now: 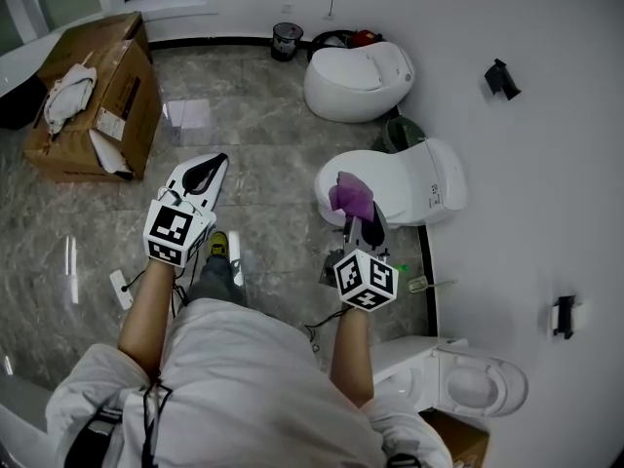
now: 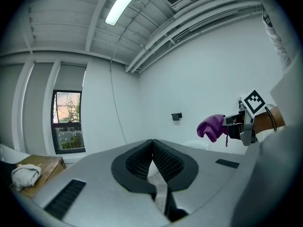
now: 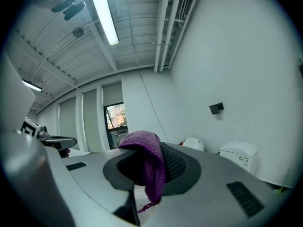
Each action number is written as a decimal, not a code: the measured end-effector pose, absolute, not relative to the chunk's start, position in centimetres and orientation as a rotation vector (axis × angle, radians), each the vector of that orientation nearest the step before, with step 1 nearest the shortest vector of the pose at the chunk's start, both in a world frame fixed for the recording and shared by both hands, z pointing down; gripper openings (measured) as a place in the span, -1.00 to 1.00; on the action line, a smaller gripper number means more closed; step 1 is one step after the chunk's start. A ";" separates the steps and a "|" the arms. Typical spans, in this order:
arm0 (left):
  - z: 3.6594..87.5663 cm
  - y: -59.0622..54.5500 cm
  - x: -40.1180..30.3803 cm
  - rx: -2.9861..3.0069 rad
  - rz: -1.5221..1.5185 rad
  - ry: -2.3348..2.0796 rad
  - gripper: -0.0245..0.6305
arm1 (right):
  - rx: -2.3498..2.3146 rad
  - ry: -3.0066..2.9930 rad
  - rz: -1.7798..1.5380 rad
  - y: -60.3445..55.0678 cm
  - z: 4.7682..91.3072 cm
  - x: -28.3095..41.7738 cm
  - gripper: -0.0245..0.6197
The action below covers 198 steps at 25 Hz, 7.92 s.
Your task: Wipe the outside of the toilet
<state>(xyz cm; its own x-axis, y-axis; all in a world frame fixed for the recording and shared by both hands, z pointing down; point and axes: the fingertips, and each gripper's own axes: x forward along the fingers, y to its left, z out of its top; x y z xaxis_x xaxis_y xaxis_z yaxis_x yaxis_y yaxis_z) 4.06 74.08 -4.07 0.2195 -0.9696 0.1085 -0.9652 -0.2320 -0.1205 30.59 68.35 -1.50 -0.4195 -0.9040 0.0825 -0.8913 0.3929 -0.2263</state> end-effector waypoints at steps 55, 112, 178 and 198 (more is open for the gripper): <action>2.0 7.8 -9.7 -2.679 -0.509 1.672 -0.87 | -1.990 2.291 -0.569 6.9 4.9 18.6 -0.64; 30.6 -25.0 -16.5 -2.991 -0.588 1.544 -0.87 | -2.102 2.051 -0.849 -21.0 30.4 9.7 -0.64; 66.3 -29.0 -13.2 -2.893 -0.396 1.372 -0.87 | -1.717 2.211 -0.673 -26.2 66.2 4.1 -0.64; 70.7 -31.8 -13.1 -2.791 -0.313 1.290 -0.87 | -1.523 2.386 -0.471 -29.7 68.8 -1.1 -0.64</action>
